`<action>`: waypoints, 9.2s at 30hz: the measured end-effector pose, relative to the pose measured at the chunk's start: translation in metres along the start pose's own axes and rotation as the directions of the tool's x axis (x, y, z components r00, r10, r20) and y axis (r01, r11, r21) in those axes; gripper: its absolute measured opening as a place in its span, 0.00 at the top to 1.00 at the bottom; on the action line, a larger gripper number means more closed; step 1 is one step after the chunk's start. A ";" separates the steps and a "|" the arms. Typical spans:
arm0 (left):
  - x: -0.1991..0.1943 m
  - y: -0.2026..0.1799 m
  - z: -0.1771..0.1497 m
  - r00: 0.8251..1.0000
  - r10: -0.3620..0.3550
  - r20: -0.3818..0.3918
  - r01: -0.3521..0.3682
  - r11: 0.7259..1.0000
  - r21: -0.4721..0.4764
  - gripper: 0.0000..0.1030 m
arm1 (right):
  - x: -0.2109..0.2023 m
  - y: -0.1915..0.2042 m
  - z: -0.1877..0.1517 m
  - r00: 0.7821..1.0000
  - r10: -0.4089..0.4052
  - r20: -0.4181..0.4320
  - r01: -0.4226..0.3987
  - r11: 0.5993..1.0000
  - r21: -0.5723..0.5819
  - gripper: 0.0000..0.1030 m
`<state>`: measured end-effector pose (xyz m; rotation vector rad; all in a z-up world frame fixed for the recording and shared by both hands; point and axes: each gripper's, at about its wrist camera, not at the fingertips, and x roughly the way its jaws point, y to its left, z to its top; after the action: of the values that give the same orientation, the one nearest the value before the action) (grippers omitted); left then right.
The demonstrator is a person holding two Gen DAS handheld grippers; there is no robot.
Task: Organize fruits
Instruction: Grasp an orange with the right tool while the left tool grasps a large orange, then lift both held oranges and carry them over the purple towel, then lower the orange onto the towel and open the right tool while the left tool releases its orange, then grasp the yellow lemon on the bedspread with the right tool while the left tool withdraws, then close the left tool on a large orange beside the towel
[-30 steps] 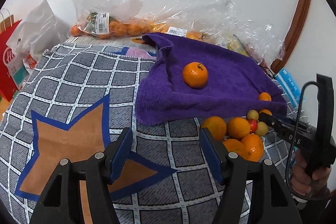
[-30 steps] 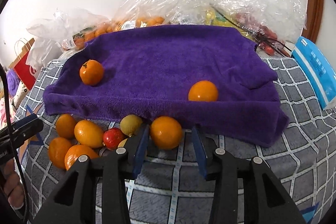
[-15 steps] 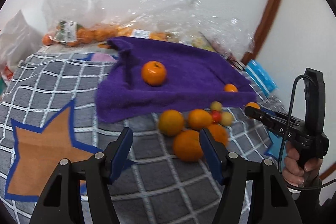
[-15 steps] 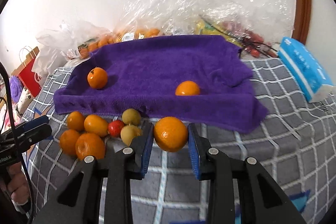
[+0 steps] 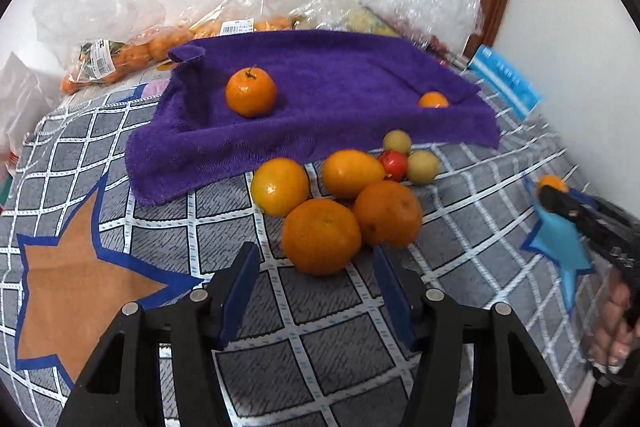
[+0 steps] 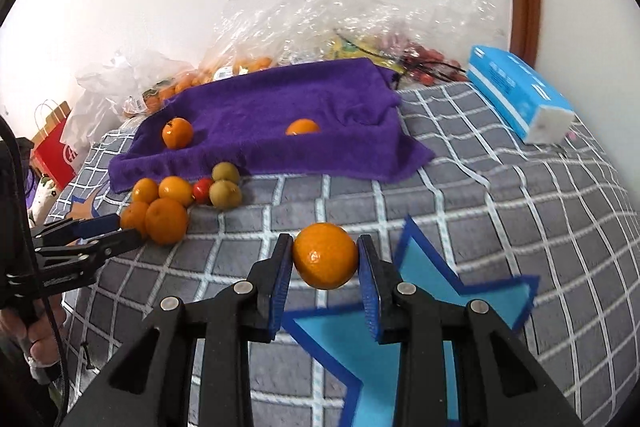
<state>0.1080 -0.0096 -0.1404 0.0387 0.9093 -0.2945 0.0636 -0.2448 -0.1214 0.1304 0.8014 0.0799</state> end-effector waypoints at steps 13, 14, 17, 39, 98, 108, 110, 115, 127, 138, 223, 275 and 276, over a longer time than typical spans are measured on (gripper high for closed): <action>0.009 -0.004 0.001 0.999 0.039 0.021 -0.039 0.999 -0.001 0.56 | 0.009 0.010 -0.019 1.000 0.025 -0.010 -0.025 0.999 -0.026 0.69; 0.009 -0.004 0.001 0.999 0.038 0.021 -0.038 0.999 -0.001 0.56 | 0.011 0.012 -0.020 1.000 0.025 -0.013 -0.026 0.999 -0.035 0.69; 0.010 -0.004 0.001 0.999 0.035 0.020 -0.035 0.999 -0.003 0.55 | 0.011 0.018 -0.021 1.000 0.023 -0.012 -0.023 0.998 -0.062 0.69; -0.004 0.001 -0.003 0.987 -0.118 0.105 0.123 0.991 -0.042 0.62 | 0.012 0.012 -0.021 0.994 0.110 -0.010 -0.110 0.993 -0.035 0.69; 0.029 0.067 0.082 0.983 0.083 0.162 -0.034 0.958 -0.286 0.61 | 0.105 -0.017 0.117 0.993 0.005 0.122 -0.002 1.000 -0.023 0.69; 0.036 0.066 0.079 0.984 0.104 0.147 -0.059 0.957 -0.283 0.61 | 0.120 -0.016 0.112 0.996 0.035 0.079 -0.034 0.999 -0.012 0.69; 0.036 0.065 0.079 0.983 0.106 0.149 -0.060 0.957 -0.282 0.61 | 0.120 -0.016 0.112 0.996 0.031 0.079 -0.030 0.999 -0.010 0.69; 0.036 0.065 0.079 0.983 0.111 0.148 -0.066 0.958 -0.279 0.61 | 0.125 -0.014 0.111 0.998 0.029 0.056 -0.027 0.999 -0.021 0.69; 0.034 0.064 0.079 0.984 0.090 0.154 -0.043 0.958 -0.285 0.55 | 0.126 -0.013 0.110 0.998 0.025 0.050 -0.024 0.999 -0.025 0.69; 0.015 0.060 0.078 0.965 0.140 0.223 -0.076 0.959 -0.274 0.50 | 0.102 0.003 0.107 0.991 0.029 0.131 -0.020 0.997 -0.073 0.53; -0.015 0.020 0.022 0.992 0.043 0.120 -0.028 0.992 -0.126 0.47 | 0.040 0.026 -0.001 0.999 0.012 -0.048 -0.013 0.999 -0.033 0.72; -0.018 0.029 0.021 0.955 0.089 0.282 -0.031 0.979 -0.202 0.68 | 0.017 0.030 0.002 0.999 -0.005 0.049 0.006 1.000 -0.027 0.72; -0.020 0.029 0.021 0.956 0.076 0.282 -0.019 0.980 -0.200 0.68 | 0.015 0.032 0.004 0.999 0.000 0.046 0.001 0.999 -0.036 0.72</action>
<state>0.1209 0.0199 -0.1143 -0.1607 0.6417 -0.1587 0.0768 -0.2117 -0.1245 0.0980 0.7539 0.0905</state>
